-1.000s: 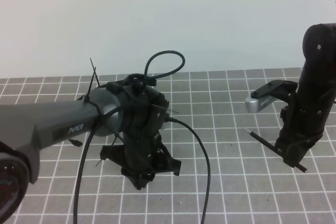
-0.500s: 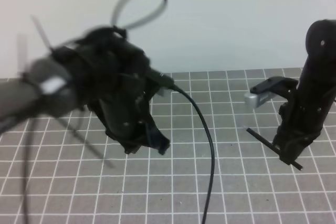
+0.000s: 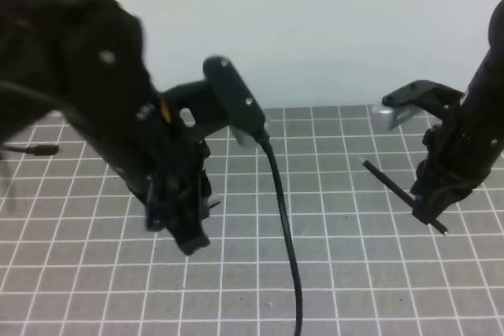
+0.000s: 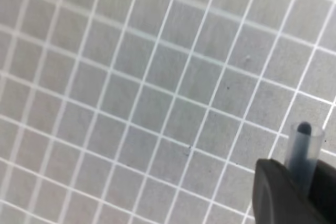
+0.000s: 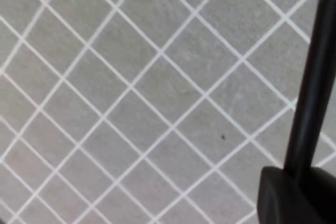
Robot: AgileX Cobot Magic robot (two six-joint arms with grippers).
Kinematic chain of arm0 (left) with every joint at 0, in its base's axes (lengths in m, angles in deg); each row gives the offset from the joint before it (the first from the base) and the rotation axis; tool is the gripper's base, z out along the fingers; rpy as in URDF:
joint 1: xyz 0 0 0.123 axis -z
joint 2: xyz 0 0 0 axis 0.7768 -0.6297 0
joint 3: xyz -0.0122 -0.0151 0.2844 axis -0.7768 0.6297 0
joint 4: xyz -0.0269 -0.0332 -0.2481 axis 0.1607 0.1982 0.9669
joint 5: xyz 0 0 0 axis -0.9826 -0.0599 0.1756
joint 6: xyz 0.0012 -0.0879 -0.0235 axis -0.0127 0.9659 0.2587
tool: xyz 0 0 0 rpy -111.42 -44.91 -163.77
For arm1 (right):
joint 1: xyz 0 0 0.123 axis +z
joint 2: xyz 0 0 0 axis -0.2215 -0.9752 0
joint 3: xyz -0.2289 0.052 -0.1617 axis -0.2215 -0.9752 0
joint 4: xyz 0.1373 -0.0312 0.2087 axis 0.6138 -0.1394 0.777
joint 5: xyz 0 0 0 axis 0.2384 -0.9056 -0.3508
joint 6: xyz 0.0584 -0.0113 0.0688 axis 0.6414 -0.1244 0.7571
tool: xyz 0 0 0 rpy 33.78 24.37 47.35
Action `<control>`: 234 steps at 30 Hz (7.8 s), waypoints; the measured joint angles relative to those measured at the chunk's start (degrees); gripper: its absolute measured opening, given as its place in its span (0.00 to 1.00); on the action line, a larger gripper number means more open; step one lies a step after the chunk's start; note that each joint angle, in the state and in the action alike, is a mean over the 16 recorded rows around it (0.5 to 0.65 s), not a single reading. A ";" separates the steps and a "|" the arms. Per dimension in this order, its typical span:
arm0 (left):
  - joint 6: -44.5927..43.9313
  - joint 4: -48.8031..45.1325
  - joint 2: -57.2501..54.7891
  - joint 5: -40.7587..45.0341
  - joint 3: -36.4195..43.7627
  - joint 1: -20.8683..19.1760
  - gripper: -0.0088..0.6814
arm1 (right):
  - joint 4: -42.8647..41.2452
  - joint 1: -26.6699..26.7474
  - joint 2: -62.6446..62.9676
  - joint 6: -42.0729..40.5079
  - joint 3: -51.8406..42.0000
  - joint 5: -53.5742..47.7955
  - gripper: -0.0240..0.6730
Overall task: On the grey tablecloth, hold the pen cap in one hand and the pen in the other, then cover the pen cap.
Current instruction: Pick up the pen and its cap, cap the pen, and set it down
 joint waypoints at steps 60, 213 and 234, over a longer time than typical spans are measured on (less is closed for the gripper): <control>-43.83 -5.52 31.13 -78.47 59.17 6.22 0.01 | 21.44 25.28 12.64 5.14 -14.17 -0.08 0.03; -63.47 71.29 26.51 -107.94 54.51 11.84 0.01 | 5.75 9.80 0.08 31.14 -11.97 32.40 0.03; -70.96 93.76 26.51 -104.78 50.18 11.88 0.01 | 6.84 9.28 -9.36 33.69 -11.97 34.14 0.29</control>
